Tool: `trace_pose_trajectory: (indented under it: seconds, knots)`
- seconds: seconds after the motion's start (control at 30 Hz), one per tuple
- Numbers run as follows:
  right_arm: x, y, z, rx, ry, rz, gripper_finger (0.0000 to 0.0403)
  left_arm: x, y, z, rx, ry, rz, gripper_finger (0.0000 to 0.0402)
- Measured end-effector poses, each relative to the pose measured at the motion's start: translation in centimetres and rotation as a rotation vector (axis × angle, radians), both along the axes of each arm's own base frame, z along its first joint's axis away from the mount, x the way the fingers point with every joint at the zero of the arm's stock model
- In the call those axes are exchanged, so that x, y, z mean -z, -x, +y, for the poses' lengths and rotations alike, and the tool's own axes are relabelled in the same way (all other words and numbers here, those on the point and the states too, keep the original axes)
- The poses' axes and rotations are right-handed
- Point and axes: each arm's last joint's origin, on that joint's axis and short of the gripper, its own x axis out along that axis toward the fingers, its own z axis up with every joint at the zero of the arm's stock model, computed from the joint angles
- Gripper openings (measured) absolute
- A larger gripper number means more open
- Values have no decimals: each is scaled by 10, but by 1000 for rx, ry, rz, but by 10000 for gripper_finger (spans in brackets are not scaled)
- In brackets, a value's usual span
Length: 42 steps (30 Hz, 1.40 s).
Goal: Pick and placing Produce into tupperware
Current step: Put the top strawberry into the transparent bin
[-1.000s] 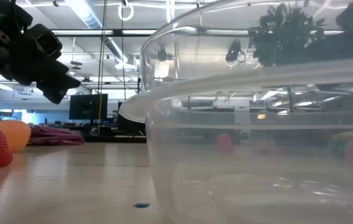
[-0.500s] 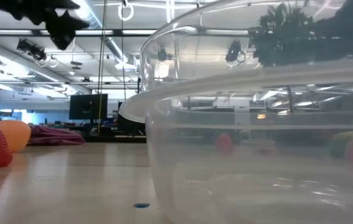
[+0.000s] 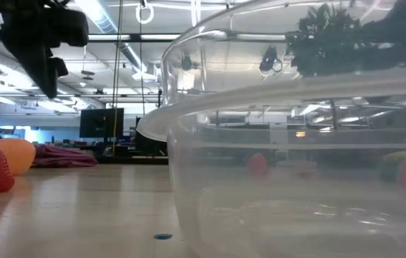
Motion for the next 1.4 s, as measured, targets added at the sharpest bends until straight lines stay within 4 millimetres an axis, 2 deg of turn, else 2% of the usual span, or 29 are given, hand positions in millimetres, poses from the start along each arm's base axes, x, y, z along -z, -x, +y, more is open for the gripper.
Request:
trace_pose_trajectory:
  seconds: [0.17,0.3,0.5,0.8,1.2,1.3,1.4]
  knots:
    - [0,0,0,5,-3,0,185,15,1,-5,147,-62,186,190]
    - [0,0,0,5,3,1,185,25,-1,-6,198,-85,300,190]
    - [0,0,0,6,7,4,185,38,-11,-12,408,-139,376,190]
    - [1,0,0,8,13,12,185,53,-17,-27,488,-155,457,190]
    - [1,0,0,15,53,12,185,52,-23,-29,433,-216,401,190]
    - [-4,1,-1,28,41,-11,185,43,-30,-31,416,-223,360,190]
    - [-18,3,-2,30,25,-47,185,24,-40,-32,400,-259,292,190]
